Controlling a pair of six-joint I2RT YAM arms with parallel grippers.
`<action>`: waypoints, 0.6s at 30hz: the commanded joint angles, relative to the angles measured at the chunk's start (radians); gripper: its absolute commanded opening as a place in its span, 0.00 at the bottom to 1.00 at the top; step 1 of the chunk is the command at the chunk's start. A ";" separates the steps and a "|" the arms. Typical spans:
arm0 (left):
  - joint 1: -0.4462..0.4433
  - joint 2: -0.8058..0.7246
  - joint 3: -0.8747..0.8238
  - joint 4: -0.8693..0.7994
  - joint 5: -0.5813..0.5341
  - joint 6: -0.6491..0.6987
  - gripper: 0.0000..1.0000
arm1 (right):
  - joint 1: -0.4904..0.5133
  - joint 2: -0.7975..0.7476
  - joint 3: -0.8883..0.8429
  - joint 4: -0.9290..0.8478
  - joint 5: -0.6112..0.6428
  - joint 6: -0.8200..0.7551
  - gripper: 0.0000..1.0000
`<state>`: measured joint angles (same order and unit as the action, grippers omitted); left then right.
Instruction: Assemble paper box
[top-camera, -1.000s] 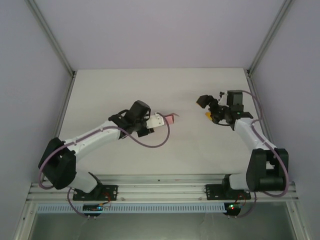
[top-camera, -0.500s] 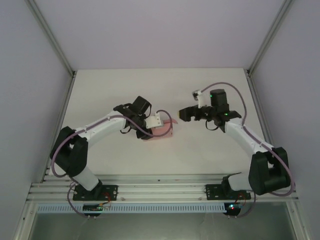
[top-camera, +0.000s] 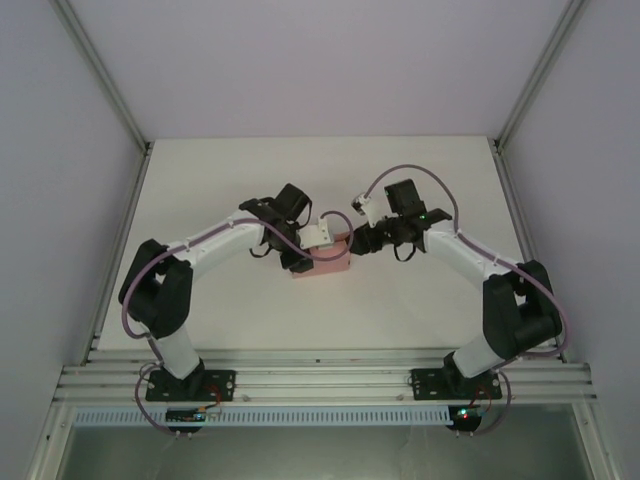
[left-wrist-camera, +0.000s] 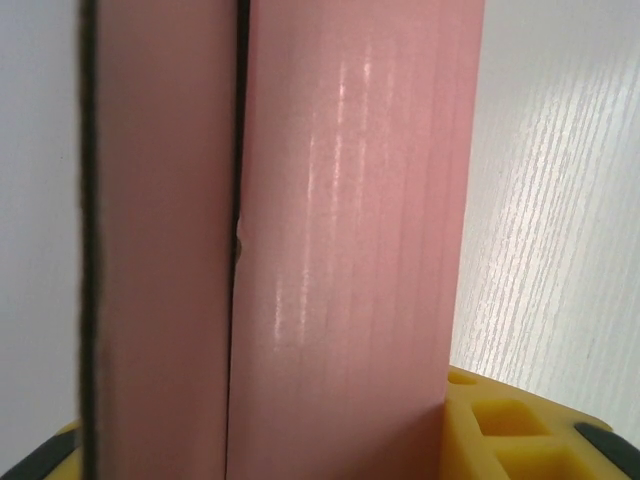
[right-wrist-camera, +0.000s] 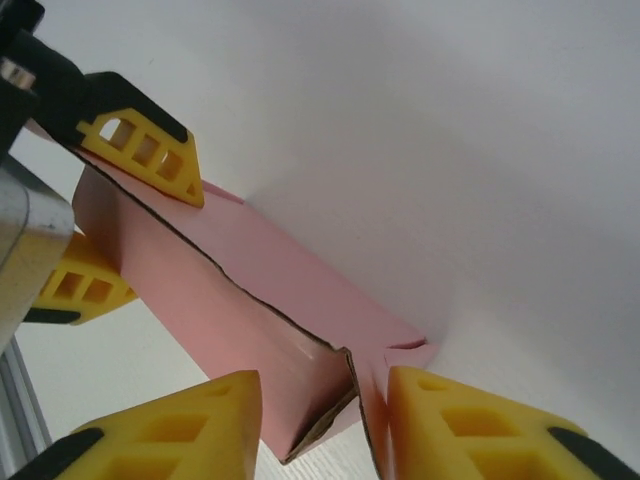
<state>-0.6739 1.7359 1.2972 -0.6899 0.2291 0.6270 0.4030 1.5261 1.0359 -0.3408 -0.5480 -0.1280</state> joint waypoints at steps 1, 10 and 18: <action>0.006 0.031 0.002 -0.052 0.022 0.001 0.40 | 0.004 -0.001 0.031 -0.036 0.031 -0.012 0.32; 0.005 0.040 0.013 -0.041 0.004 -0.018 0.42 | 0.008 0.005 0.100 -0.115 0.062 0.156 0.00; 0.005 0.062 0.037 -0.045 -0.017 -0.037 0.42 | 0.005 0.046 0.211 -0.285 -0.085 0.422 0.00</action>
<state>-0.6739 1.7554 1.3285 -0.6964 0.2363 0.6151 0.4046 1.5593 1.1851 -0.5362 -0.4995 0.1509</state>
